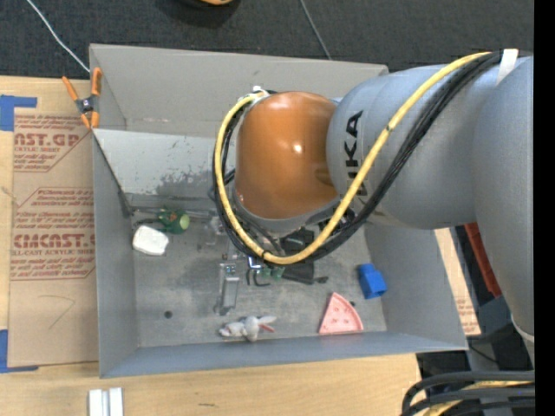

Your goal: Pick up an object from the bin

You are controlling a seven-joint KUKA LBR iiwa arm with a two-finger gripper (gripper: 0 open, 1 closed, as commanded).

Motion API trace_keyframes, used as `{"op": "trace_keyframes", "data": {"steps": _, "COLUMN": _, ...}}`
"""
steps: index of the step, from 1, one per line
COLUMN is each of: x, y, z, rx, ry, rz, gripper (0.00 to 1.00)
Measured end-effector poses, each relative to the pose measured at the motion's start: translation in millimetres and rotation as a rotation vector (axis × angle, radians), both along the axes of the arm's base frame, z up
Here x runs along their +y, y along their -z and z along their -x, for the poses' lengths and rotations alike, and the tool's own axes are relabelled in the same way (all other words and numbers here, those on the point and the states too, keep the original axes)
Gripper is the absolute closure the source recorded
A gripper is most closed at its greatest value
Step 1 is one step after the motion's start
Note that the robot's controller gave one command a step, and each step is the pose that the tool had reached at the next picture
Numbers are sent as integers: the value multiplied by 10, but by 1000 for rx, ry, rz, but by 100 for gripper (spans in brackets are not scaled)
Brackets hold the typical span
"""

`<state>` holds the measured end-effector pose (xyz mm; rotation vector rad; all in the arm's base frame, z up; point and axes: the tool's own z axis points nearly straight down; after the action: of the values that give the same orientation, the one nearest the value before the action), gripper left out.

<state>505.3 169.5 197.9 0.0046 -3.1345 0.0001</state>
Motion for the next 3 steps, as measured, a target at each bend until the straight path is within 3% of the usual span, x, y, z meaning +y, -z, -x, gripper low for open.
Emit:
{"op": "trace_keyframes", "data": {"steps": 1, "x": -12, "y": -47, "z": -19, "rx": -8, "ry": 2, "rz": -1, "gripper": 0}}
{"op": "trace_keyframes", "data": {"steps": 2, "x": -311, "y": 800, "z": 119, "rx": -5, "ry": -202, "rz": -2, "gripper": 0}}
{"op": "trace_keyframes", "data": {"steps": 3, "x": -484, "y": 646, "z": 224, "rx": -8, "ry": -220, "rz": -3, "gripper": 0}}
